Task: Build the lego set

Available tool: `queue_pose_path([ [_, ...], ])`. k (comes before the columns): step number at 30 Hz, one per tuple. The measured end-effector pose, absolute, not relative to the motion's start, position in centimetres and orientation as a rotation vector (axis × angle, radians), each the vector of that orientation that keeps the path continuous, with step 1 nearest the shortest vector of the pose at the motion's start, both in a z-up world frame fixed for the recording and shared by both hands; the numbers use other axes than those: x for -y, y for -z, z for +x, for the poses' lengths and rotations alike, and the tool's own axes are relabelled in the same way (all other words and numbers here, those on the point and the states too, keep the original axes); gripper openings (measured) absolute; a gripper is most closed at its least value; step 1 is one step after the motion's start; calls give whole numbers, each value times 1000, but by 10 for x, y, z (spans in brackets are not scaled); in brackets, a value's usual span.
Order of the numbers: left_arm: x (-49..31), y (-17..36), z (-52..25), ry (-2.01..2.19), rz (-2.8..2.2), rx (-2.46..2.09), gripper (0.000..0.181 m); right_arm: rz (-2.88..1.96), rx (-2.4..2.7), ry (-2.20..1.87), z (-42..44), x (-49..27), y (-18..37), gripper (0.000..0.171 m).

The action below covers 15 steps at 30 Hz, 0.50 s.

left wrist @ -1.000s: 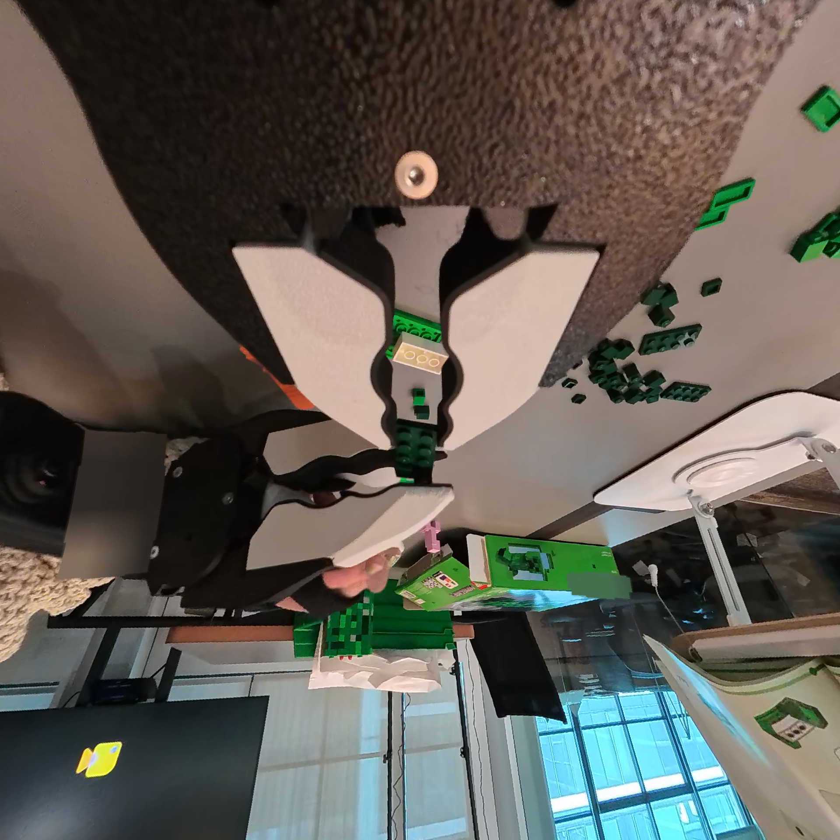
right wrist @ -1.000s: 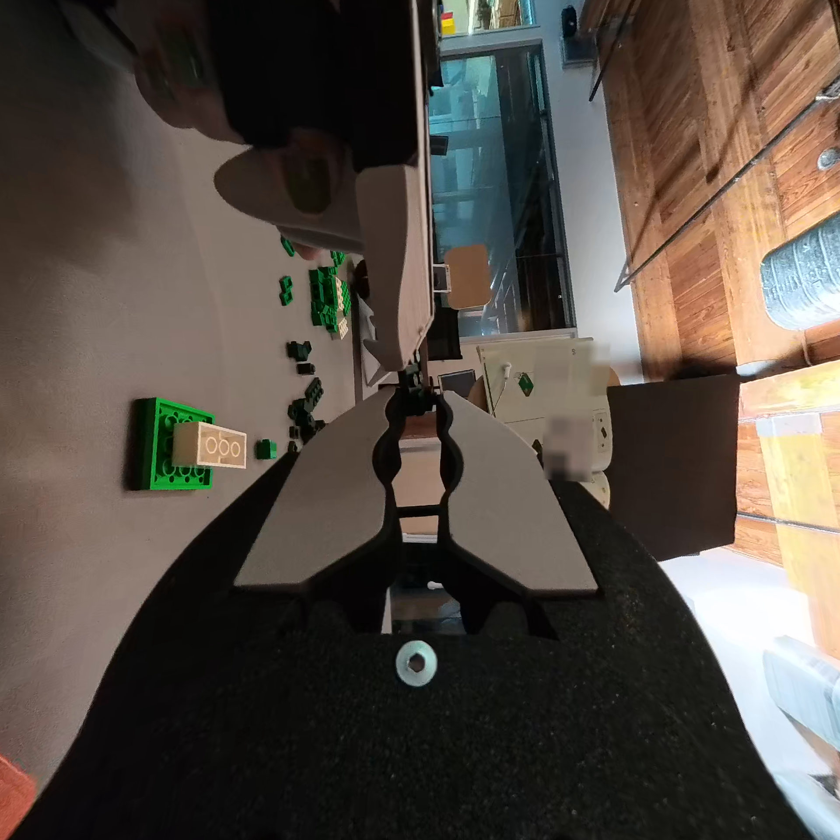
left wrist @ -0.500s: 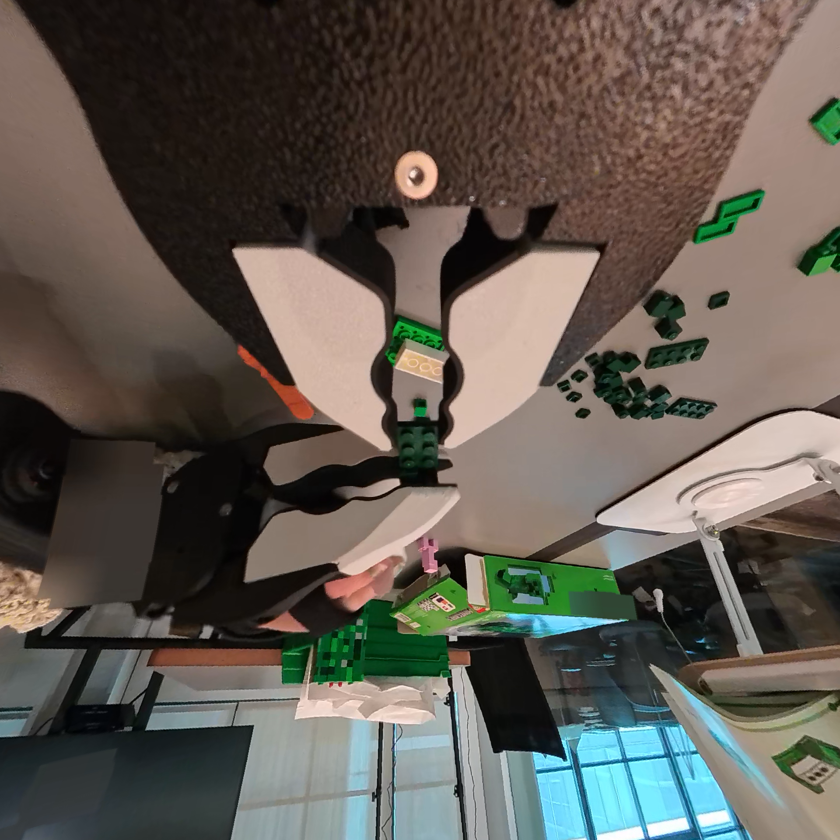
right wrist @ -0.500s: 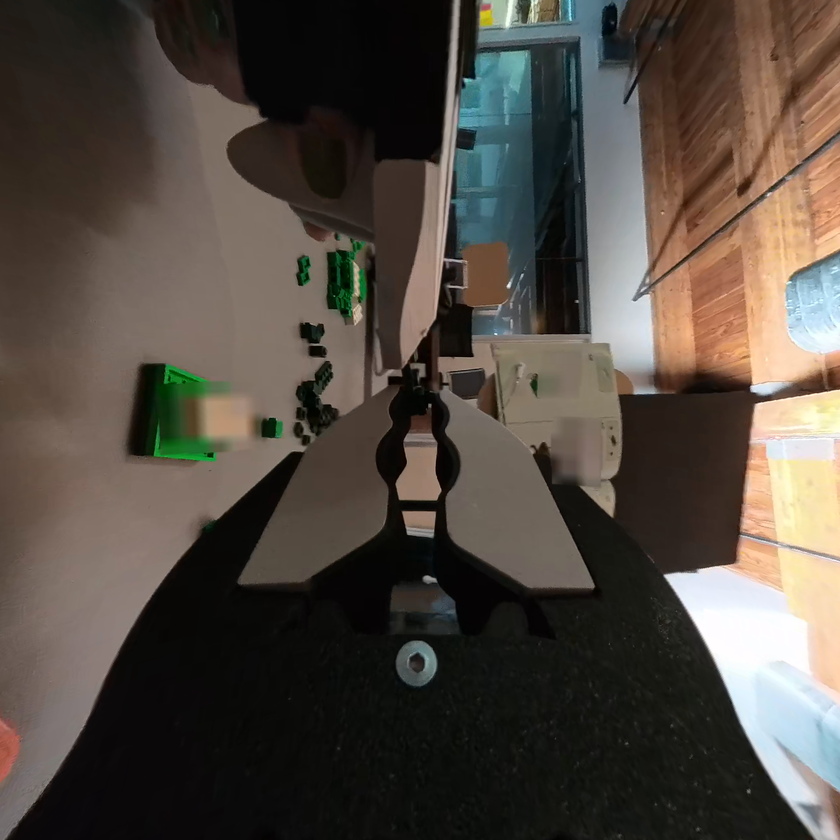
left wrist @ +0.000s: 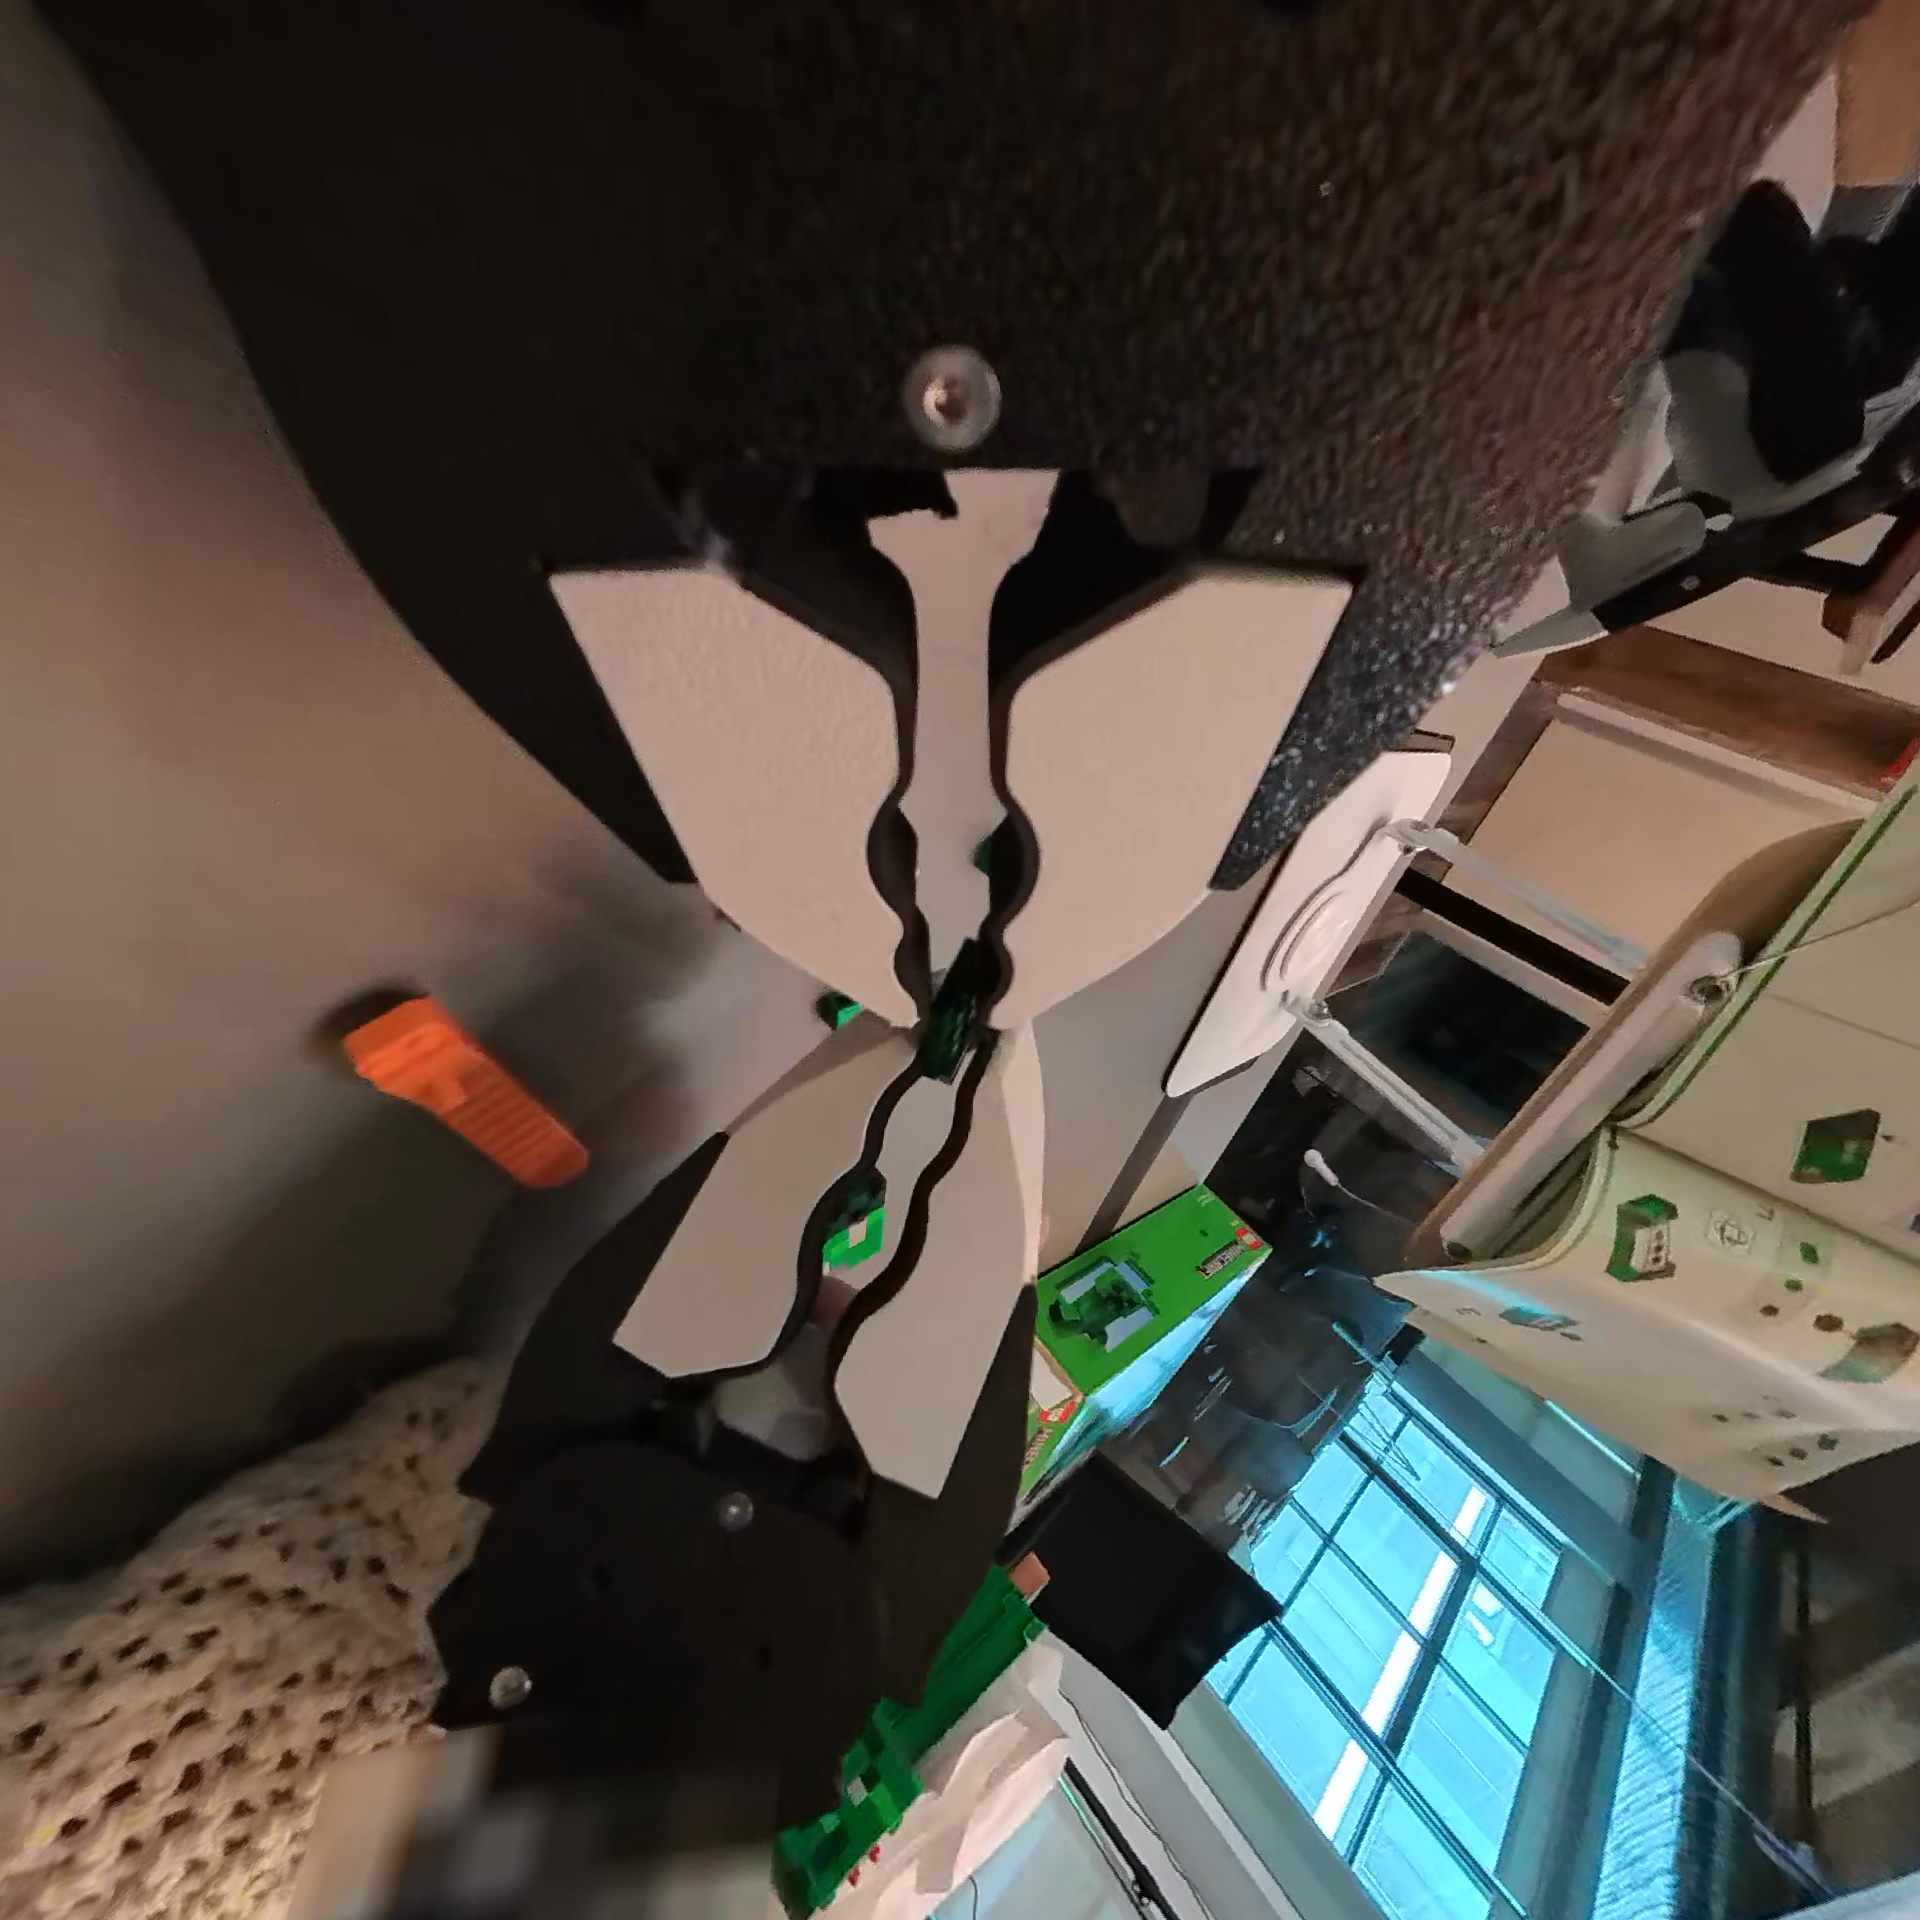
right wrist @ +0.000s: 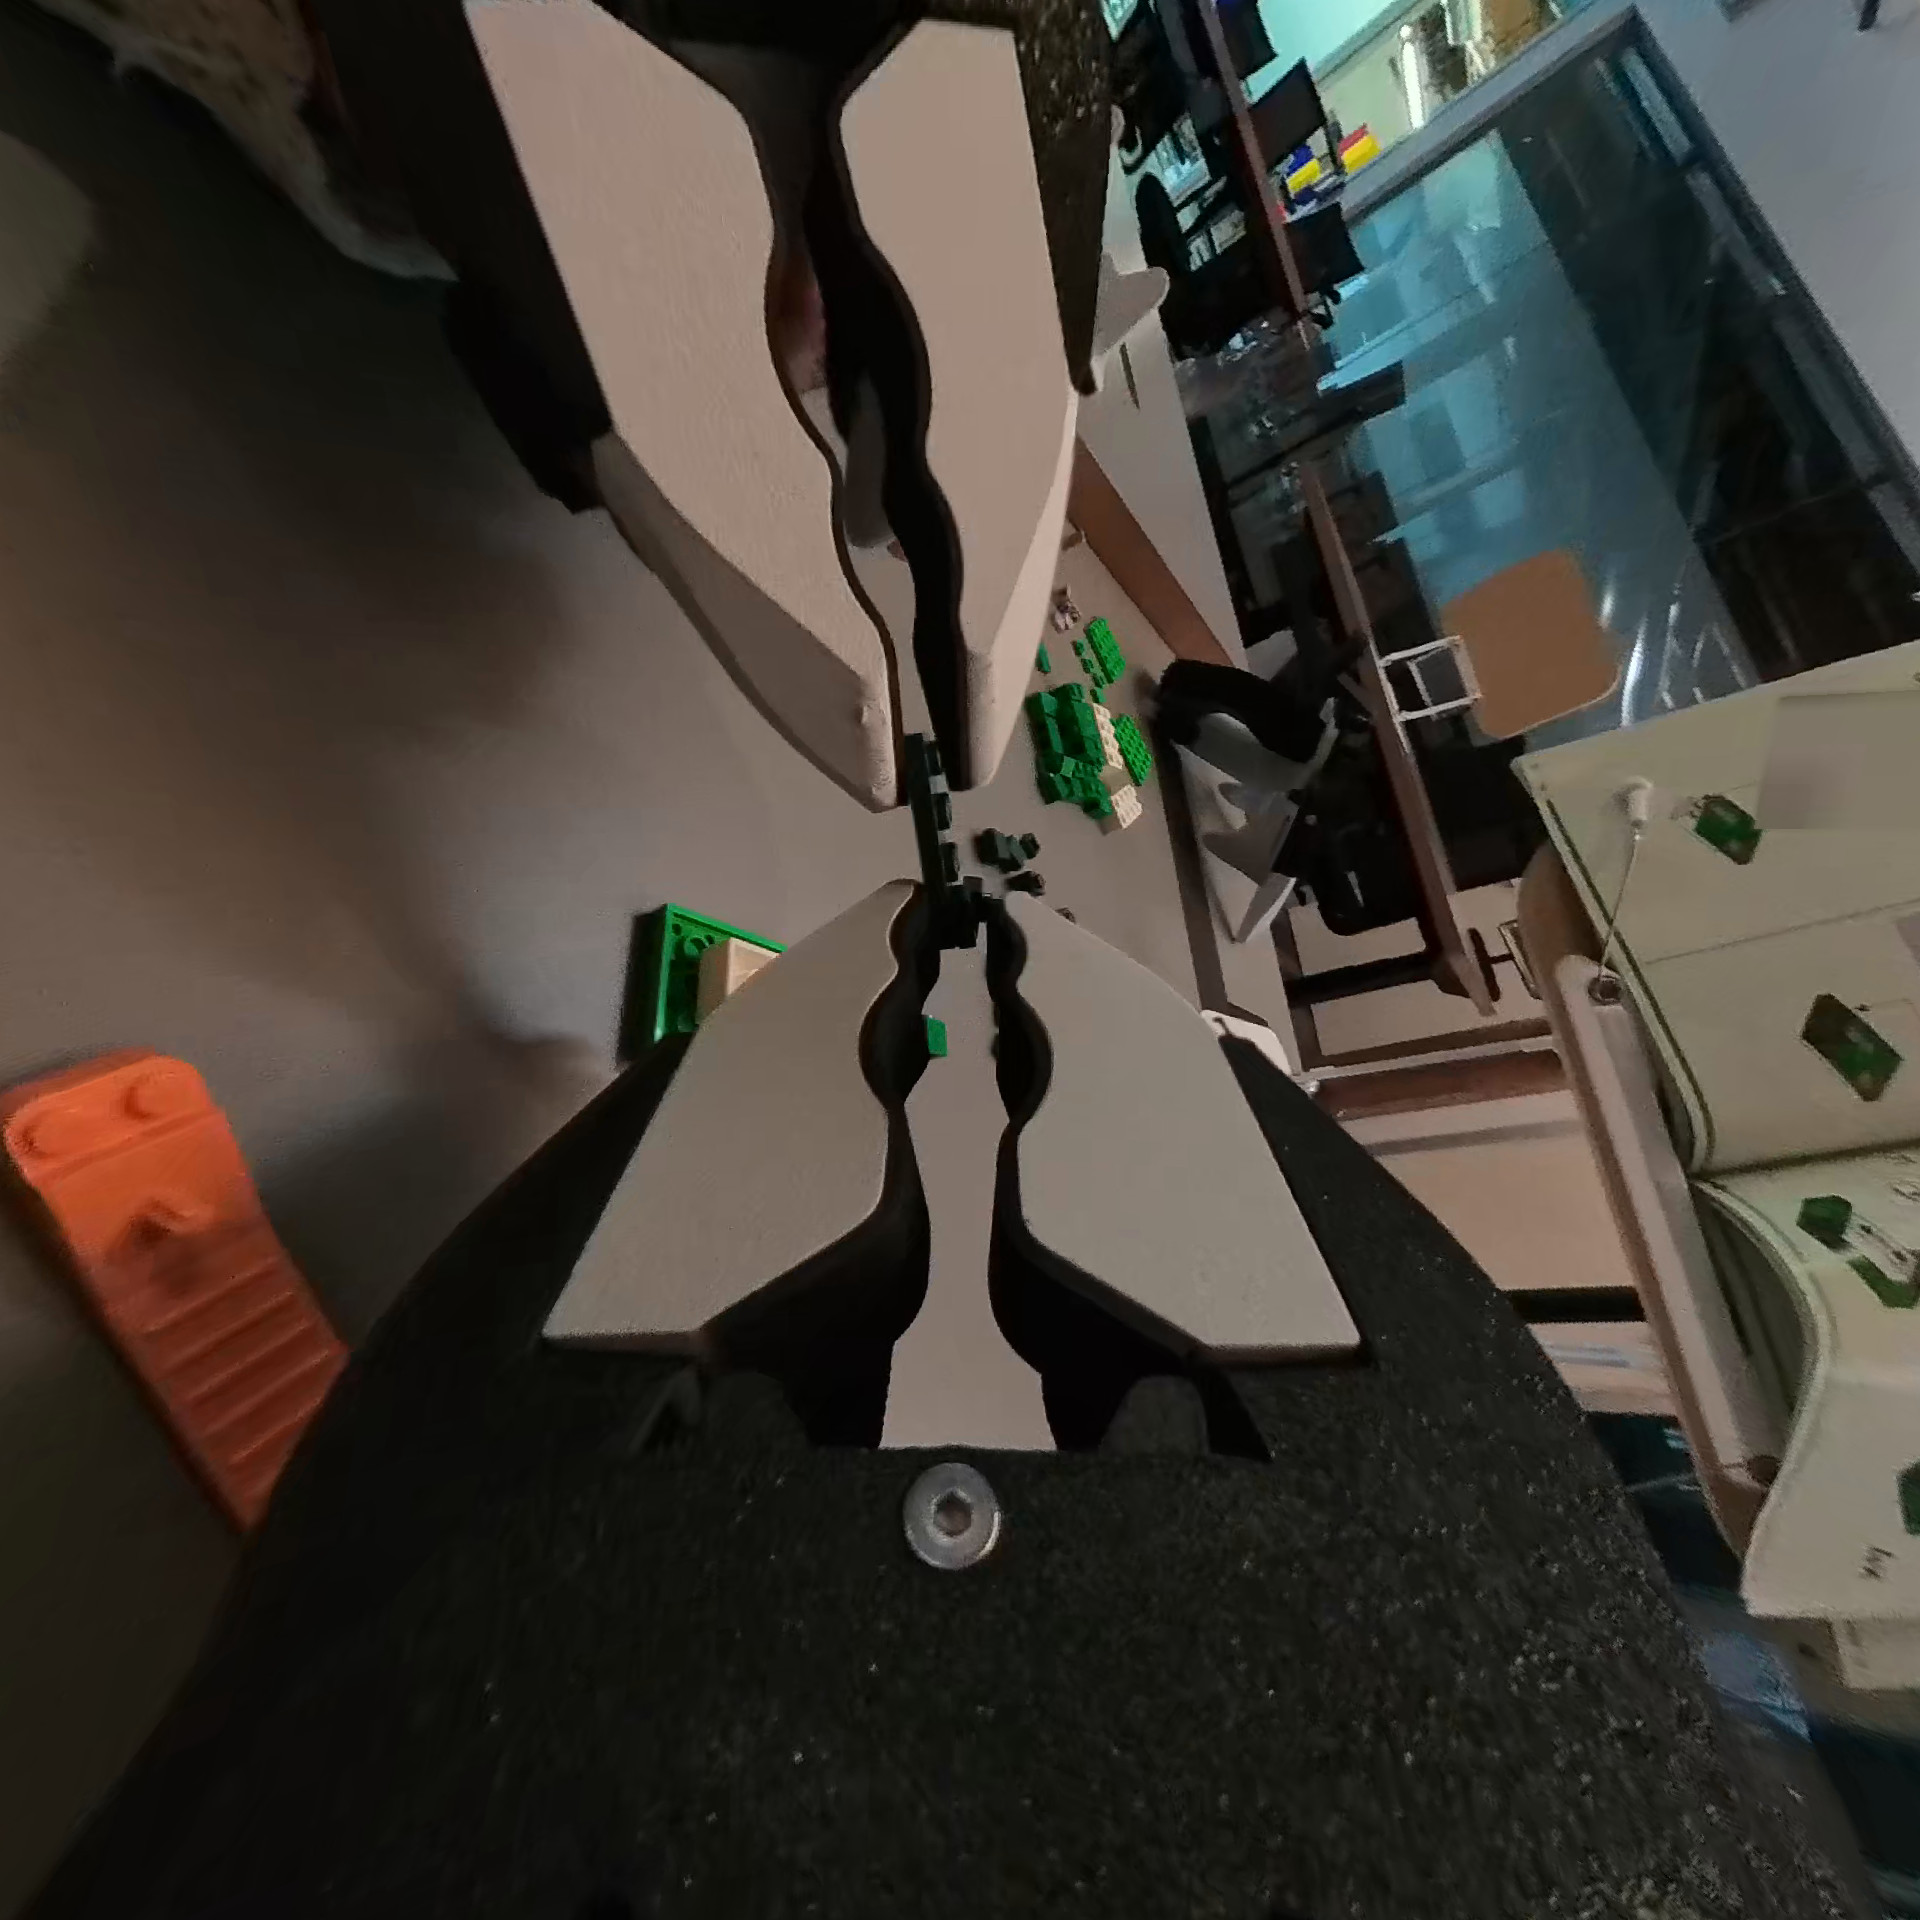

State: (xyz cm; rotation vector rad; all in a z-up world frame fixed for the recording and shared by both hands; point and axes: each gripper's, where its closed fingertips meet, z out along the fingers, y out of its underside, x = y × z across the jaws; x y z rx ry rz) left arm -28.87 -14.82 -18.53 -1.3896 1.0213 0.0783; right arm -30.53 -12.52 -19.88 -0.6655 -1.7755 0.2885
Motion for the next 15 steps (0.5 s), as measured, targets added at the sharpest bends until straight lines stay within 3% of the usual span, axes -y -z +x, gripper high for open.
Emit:
queue_pose_path([
  [15,158,207,-271,-66,-1401,-1213,4,-595,2058,-358,-288,142,231,8],
])
